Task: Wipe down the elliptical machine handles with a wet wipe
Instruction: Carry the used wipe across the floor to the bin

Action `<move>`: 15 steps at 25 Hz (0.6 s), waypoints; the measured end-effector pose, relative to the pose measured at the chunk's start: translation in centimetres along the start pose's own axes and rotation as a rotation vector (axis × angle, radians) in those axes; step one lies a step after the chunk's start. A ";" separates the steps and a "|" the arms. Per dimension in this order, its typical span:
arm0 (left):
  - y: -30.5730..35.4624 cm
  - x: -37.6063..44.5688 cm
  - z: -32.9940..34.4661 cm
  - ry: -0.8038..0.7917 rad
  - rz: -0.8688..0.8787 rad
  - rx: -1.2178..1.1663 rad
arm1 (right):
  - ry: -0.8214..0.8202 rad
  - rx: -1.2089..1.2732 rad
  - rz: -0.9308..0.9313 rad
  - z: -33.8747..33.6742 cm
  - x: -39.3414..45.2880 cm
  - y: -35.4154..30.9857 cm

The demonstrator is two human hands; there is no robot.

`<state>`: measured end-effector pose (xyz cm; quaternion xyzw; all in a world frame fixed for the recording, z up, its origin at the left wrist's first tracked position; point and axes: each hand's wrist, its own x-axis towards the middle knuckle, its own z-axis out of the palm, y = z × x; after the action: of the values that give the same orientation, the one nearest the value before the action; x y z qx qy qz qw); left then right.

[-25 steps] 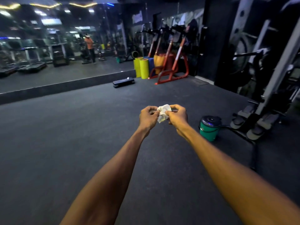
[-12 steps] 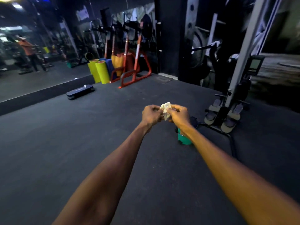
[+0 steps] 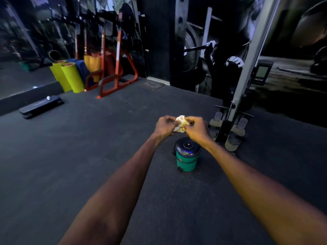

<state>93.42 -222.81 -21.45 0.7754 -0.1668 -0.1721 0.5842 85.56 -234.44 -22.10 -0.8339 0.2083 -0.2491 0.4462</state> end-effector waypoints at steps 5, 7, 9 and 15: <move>-1.9 15.6 1.6 -0.099 -0.001 0.029 | 0.016 -0.060 0.065 4.7 13.2 5.3; -2.8 22.1 2.2 -0.132 -0.049 0.058 | 0.034 -0.067 0.100 6.5 18.7 7.3; -3.1 27.6 2.4 -0.165 -0.072 0.105 | 0.036 -0.109 0.129 8.0 23.3 8.7; -2.8 41.3 4.0 -0.274 -0.058 0.255 | 0.056 -0.181 0.244 10.4 34.9 12.8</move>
<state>128.32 -244.46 -28.19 0.8168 -0.2429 -0.2706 0.4479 117.77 -254.30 -29.94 -0.8319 0.3421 -0.1965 0.3904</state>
